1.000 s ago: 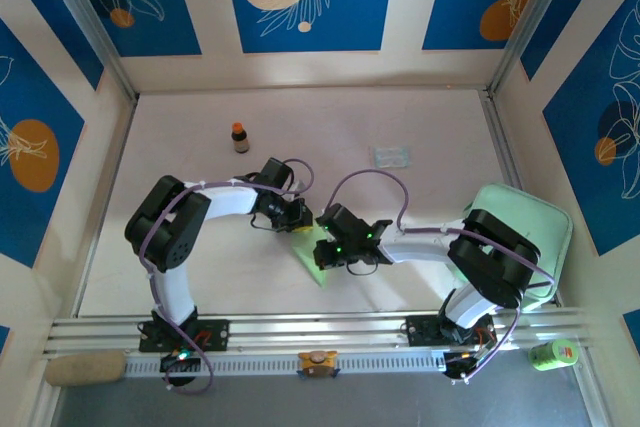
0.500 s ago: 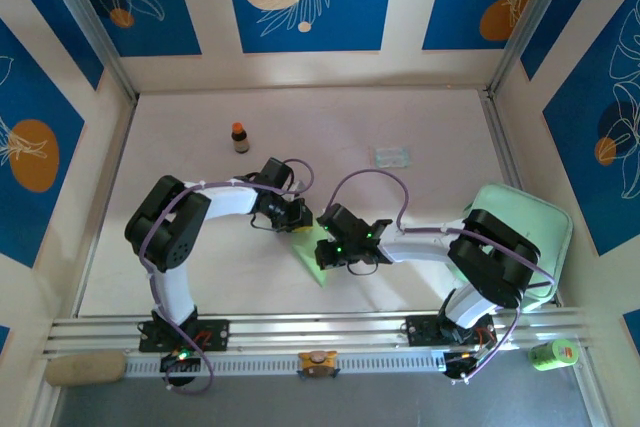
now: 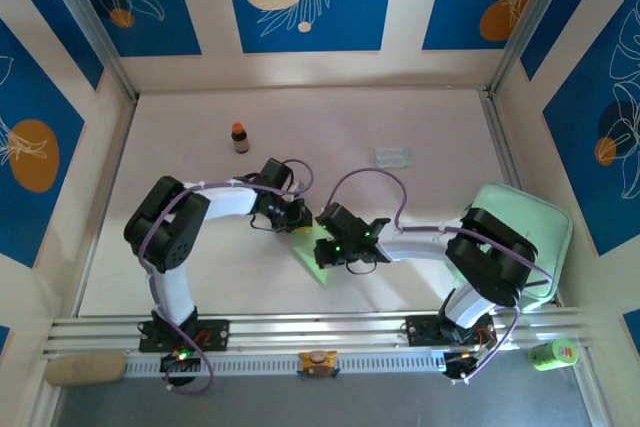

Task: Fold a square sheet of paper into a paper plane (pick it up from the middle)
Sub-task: Third fold the triangle at the center of the table.

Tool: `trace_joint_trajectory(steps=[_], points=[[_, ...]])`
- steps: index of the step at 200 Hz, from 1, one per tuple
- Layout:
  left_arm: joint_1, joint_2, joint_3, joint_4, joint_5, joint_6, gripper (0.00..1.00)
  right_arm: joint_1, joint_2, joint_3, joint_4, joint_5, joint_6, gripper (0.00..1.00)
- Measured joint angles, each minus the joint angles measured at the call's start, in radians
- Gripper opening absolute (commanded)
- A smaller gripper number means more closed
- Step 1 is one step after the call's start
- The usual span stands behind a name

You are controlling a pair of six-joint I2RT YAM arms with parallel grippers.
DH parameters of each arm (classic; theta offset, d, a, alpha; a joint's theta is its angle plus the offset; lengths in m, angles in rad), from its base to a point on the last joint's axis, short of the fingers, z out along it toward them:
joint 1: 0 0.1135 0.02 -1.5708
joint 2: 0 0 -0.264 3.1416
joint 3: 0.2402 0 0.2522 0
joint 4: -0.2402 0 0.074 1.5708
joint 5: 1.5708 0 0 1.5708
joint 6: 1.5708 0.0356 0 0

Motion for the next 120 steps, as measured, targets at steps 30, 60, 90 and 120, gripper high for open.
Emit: trace_joint_trajectory(steps=[30,60,90,120], points=[[0.000,-0.005,-0.005,0.000,0.000,0.000,0.16,0.000,0.000,0.000,-0.005,0.001,0.000,0.04],[0.000,-0.005,-0.007,0.000,0.000,0.000,0.16,-0.001,0.000,0.000,-0.013,0.001,0.000,0.04],[0.000,-0.005,-0.007,0.000,0.000,0.000,0.16,-0.003,0.000,0.000,-0.013,0.001,0.000,0.04],[0.000,-0.006,-0.007,0.000,0.000,0.000,0.16,-0.004,0.000,0.000,-0.013,0.001,0.001,0.04]])
